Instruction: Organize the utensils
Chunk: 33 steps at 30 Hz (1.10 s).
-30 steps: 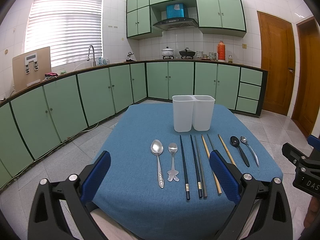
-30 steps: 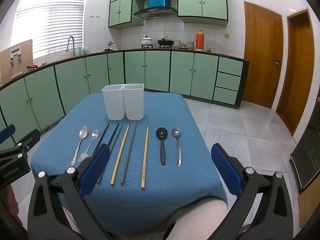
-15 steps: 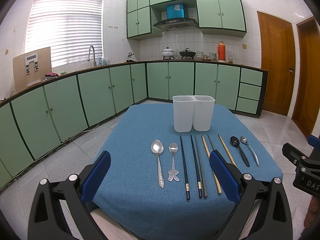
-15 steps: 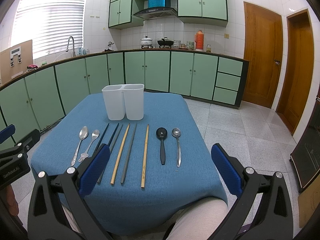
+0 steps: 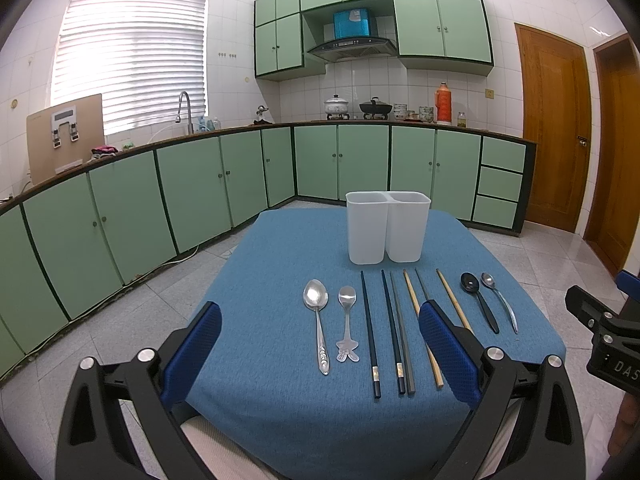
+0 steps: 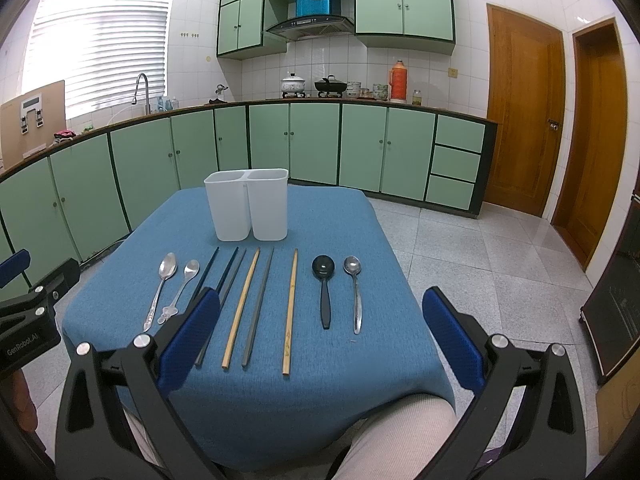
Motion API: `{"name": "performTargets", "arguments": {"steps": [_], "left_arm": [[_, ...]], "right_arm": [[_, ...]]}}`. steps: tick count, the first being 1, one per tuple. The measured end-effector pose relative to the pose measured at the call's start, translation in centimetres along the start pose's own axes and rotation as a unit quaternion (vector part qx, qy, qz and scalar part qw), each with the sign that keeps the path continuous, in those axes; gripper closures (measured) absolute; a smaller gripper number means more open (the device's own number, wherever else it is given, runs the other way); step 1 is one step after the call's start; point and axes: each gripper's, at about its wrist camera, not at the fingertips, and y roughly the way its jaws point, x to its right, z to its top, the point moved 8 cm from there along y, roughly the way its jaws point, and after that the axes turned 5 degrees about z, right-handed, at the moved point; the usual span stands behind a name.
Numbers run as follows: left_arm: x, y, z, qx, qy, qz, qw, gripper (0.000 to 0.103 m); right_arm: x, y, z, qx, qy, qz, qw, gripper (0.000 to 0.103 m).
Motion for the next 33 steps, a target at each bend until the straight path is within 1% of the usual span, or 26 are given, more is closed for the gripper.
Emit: {"name": "performTargets", "arguments": {"steps": [11,16,19,21,23,27,33], "left_arm": [[-0.7,0.2,0.1,-0.002,-0.001,0.001,1.0,0.006],[-2.0,1.6,0.2,-0.011,-0.012,0.011,0.9998,0.006],[-3.0,3.7,0.2,-0.023,-0.013,0.026,0.9993,0.006],[-3.3,5.0,0.1,-0.028,-0.013,0.034,0.999,0.006],[-3.8,6.9,0.1,-0.039,-0.014,0.04,0.9983,0.006],[-3.8,9.9,0.1,-0.058,-0.008,0.044,0.9973,0.006],[-3.0,15.8,-0.5,-0.109,-0.001,0.04,0.9932,0.006]], "right_arm": [[0.0,0.1,-0.2,0.001,-0.002,-0.001,1.0,0.005],[0.7,0.7,-0.1,0.002,0.0,-0.012,1.0,0.005],[1.4,2.3,0.8,0.001,0.0,-0.022,1.0,0.005],[2.2,2.0,1.0,0.0,-0.001,-0.028,1.0,0.005],[2.6,3.0,1.2,0.0,-0.004,-0.037,0.999,0.005],[3.4,5.5,1.6,-0.004,-0.007,-0.049,0.999,0.005],[4.7,10.0,1.9,-0.018,-0.004,-0.064,0.998,0.005]]}}
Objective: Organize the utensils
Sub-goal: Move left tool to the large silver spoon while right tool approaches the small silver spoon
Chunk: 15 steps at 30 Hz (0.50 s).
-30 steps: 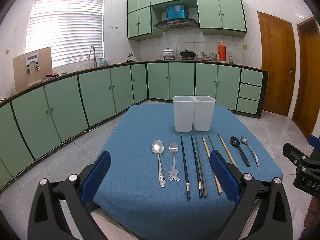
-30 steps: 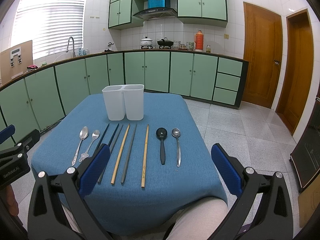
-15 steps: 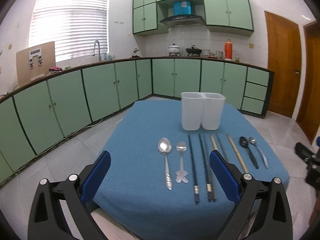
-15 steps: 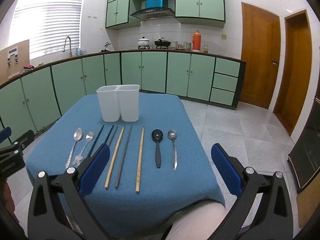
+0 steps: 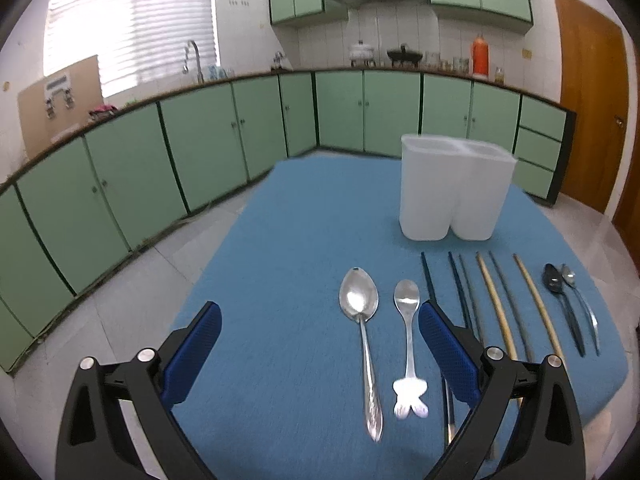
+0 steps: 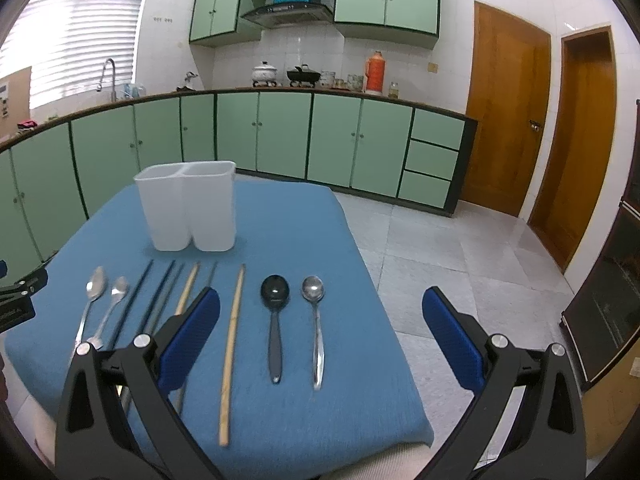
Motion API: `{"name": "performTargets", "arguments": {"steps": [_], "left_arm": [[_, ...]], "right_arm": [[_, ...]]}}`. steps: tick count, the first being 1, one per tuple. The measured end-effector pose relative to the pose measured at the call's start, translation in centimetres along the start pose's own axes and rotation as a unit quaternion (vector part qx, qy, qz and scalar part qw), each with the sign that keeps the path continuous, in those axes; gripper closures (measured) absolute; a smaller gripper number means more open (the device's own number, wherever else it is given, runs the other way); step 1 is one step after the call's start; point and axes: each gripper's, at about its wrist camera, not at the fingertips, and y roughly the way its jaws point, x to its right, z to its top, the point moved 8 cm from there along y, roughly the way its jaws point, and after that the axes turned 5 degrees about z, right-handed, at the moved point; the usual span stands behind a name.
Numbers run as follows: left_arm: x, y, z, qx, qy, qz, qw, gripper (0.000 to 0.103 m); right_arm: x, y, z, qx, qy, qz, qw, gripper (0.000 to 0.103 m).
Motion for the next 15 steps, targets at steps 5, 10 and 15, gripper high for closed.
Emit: {"name": "performTargets", "arguments": {"steps": [5,10,15], "left_arm": [[0.7,5.0,0.6,-0.041,-0.002,0.0,0.9991,0.007],[1.1,8.8,1.4,-0.071,0.0,0.01,0.9974,0.008],[1.4,11.0,1.1,-0.094,0.004,0.01,0.9955,0.013]], "right_arm": [[0.4,3.3,0.1,-0.015,-0.005,-0.009,1.0,0.007],[0.7,5.6,-0.2,-0.031,-0.001,-0.011,0.999,0.012],[0.4,7.6,-0.7,-0.046,-0.005,-0.011,0.999,0.013]]}}
